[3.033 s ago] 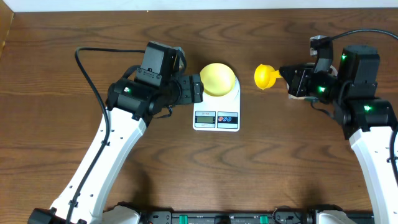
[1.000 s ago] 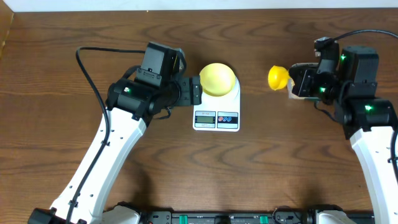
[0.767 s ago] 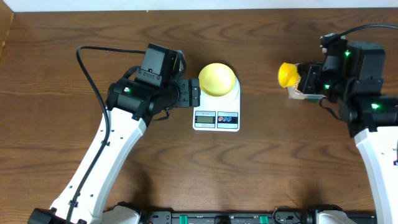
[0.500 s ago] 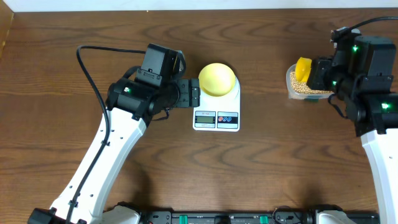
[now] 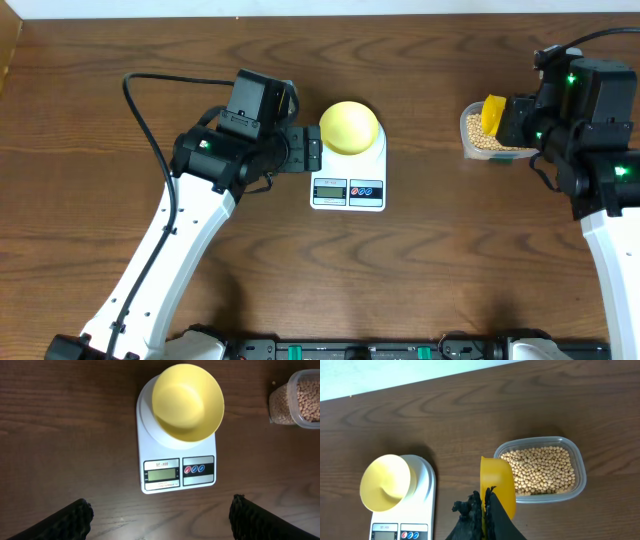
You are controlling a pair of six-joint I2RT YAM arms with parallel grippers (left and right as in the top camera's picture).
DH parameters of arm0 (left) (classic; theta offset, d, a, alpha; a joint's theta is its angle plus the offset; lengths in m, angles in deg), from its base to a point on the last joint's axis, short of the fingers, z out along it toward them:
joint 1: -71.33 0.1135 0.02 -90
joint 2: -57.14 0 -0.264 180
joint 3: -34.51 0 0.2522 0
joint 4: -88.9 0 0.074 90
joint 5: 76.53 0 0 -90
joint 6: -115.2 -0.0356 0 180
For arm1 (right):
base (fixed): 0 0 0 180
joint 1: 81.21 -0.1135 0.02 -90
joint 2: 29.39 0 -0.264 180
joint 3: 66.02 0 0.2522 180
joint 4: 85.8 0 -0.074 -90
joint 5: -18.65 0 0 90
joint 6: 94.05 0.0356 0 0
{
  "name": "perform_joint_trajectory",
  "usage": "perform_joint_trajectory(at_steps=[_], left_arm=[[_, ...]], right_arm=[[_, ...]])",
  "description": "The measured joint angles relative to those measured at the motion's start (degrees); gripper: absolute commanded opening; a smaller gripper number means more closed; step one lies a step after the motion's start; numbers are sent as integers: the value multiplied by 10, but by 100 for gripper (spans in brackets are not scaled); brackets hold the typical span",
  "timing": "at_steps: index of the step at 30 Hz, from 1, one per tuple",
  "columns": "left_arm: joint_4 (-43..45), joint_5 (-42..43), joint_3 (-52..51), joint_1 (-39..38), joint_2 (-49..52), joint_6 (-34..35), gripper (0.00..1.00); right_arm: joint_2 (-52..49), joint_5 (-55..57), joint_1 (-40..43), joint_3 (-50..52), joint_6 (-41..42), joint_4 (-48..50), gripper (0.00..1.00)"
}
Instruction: Scoop item into bowl and weigh 50g on scale
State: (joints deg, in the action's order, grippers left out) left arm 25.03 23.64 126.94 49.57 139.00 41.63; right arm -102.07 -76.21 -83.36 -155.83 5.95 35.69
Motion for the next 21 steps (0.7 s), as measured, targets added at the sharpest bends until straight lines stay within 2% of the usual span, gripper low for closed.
perform_joint_trajectory(at_steps=[11,16,21], left_arm=[[0,0,0,0,0,-1,89],[-12,-1,0,-5,0,-33,89],[-40,-32,0,-46,0,-64,89]], right_arm=[[0,3,0,0,0,0,1],[0,4,0,0,0,3,1],[0,4,0,0,0,10,1]])
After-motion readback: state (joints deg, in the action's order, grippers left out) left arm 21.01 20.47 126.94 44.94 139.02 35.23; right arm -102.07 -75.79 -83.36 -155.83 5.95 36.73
